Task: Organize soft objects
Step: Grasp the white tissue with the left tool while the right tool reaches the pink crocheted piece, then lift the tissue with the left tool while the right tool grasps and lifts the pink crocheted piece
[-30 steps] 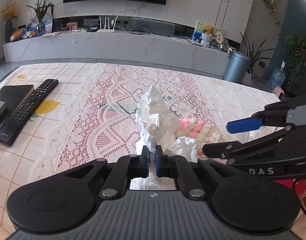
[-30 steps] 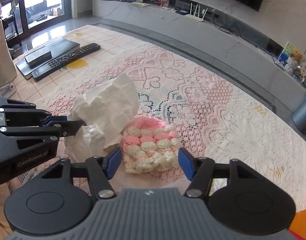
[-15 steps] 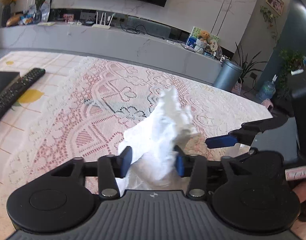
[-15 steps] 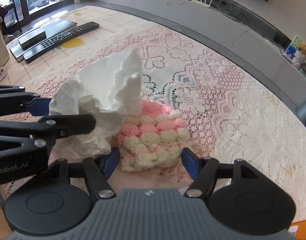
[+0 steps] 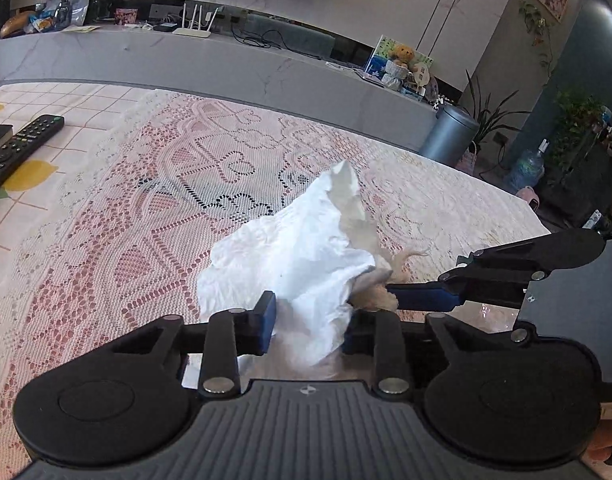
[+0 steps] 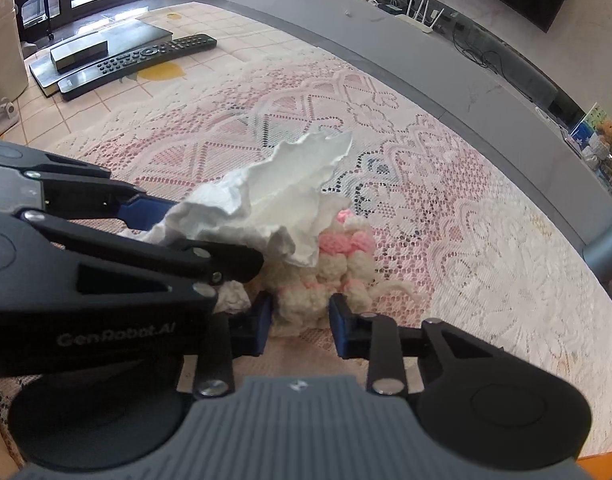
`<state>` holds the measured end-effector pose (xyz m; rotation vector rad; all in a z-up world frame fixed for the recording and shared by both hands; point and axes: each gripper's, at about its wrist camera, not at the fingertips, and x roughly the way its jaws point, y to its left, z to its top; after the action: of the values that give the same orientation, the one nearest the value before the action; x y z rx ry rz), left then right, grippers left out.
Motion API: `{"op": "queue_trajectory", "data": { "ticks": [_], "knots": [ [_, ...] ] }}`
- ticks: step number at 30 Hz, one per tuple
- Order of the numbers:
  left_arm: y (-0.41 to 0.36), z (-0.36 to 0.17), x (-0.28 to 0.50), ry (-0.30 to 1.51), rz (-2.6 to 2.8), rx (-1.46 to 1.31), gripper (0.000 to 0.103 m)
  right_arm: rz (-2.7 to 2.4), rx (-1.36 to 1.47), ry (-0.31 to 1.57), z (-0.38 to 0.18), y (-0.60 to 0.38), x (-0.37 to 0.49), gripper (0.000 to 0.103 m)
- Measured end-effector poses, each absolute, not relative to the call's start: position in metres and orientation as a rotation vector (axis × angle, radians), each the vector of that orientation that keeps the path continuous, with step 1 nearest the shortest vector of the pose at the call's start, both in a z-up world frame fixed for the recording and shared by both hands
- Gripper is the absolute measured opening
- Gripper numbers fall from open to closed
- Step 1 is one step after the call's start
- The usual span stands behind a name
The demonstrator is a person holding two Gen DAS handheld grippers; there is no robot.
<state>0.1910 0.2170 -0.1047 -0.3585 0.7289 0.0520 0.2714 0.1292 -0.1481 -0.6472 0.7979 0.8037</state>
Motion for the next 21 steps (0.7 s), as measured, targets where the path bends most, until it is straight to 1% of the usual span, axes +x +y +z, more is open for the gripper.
{"op": "queue_trajectory", "data": {
  "ticks": [1,2,3,4,7,13,21],
  "knots": [
    [0.215,-0.103,0.191,0.729,0.046,-0.343,0.015,0.806,-0.65,0.794,-0.148,0.129,0.271,0.027],
    [0.213,-0.101,0.189,0.721,0.053,-0.327,0.011,0.808,-0.65,0.788,-0.147,0.129,0.27,0.025],
    [0.212,-0.099,0.188,0.714,0.056,-0.317,0.009,0.811,-0.653,0.779,-0.145,0.128,0.269,0.02],
    [0.21,-0.097,0.186,0.708,0.06,-0.309,0.008,0.809,-0.656,0.772,-0.144,0.128,0.267,0.019],
    [0.208,-0.088,0.18,0.672,0.084,-0.282,0.006,0.803,-0.663,0.741,-0.136,0.126,0.263,0.017],
    [0.216,-0.066,0.163,0.603,0.161,-0.31,0.006,0.766,-0.617,0.688,-0.114,0.112,0.265,0.017],
    [0.215,-0.053,0.154,0.621,0.166,-0.298,0.006,0.775,-0.493,0.659,-0.073,0.088,0.26,0.017]
  ]
}}
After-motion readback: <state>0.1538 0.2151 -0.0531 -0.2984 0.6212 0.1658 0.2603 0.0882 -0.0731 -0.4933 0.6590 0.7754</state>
